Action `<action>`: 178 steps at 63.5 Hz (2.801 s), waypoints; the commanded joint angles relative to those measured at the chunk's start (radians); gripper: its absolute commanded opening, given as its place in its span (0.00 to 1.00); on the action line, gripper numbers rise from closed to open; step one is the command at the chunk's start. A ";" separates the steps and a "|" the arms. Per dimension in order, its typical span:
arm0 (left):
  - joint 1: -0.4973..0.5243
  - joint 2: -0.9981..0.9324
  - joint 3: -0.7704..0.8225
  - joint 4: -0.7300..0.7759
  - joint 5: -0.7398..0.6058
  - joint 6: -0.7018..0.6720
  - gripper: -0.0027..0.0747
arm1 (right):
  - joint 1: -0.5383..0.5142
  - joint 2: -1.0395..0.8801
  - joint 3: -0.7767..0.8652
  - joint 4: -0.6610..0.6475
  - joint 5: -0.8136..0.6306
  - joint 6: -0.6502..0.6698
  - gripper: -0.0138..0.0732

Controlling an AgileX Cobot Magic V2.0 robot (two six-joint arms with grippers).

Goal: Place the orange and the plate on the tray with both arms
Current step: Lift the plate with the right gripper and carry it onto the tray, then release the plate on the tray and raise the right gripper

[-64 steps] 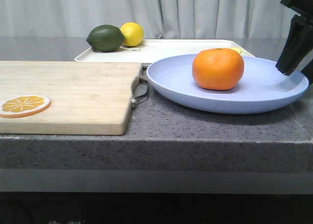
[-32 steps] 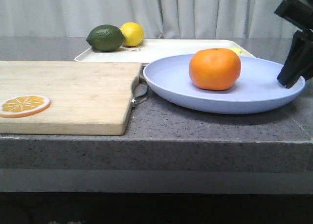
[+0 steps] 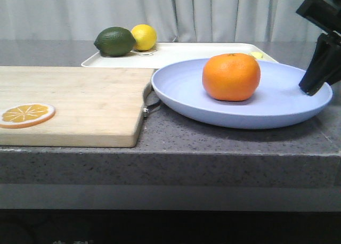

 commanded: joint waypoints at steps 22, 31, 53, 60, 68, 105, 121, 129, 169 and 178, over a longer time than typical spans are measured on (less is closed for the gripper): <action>0.004 -0.005 -0.026 -0.004 -0.076 -0.008 0.88 | -0.004 -0.042 -0.087 0.127 0.113 0.006 0.08; 0.004 -0.005 -0.026 -0.004 -0.076 -0.008 0.88 | 0.003 -0.041 -0.172 0.128 0.134 0.055 0.08; 0.004 -0.005 -0.026 -0.004 -0.076 -0.008 0.88 | 0.085 0.072 -0.457 0.119 0.105 0.232 0.08; 0.004 -0.005 -0.026 -0.004 -0.076 -0.008 0.88 | 0.101 0.160 -0.579 0.119 0.103 0.298 0.08; 0.004 -0.005 -0.026 -0.004 -0.076 -0.008 0.88 | 0.102 0.261 -0.721 0.116 0.103 0.370 0.08; 0.004 -0.005 -0.026 -0.009 -0.068 -0.008 0.88 | 0.102 0.569 -1.101 0.017 0.101 0.577 0.08; 0.004 -0.005 -0.026 -0.013 -0.068 -0.008 0.88 | 0.102 0.579 -1.101 0.016 0.093 0.576 0.08; 0.004 -0.005 -0.026 -0.013 -0.068 -0.008 0.88 | 0.102 0.579 -1.101 0.016 0.099 0.576 0.08; 0.004 -0.005 -0.026 -0.013 -0.068 -0.008 0.88 | 0.102 0.567 -1.101 -0.007 0.102 0.576 0.56; 0.004 -0.005 -0.026 -0.013 -0.068 -0.008 0.88 | 0.102 0.532 -1.101 -0.046 0.103 0.576 0.56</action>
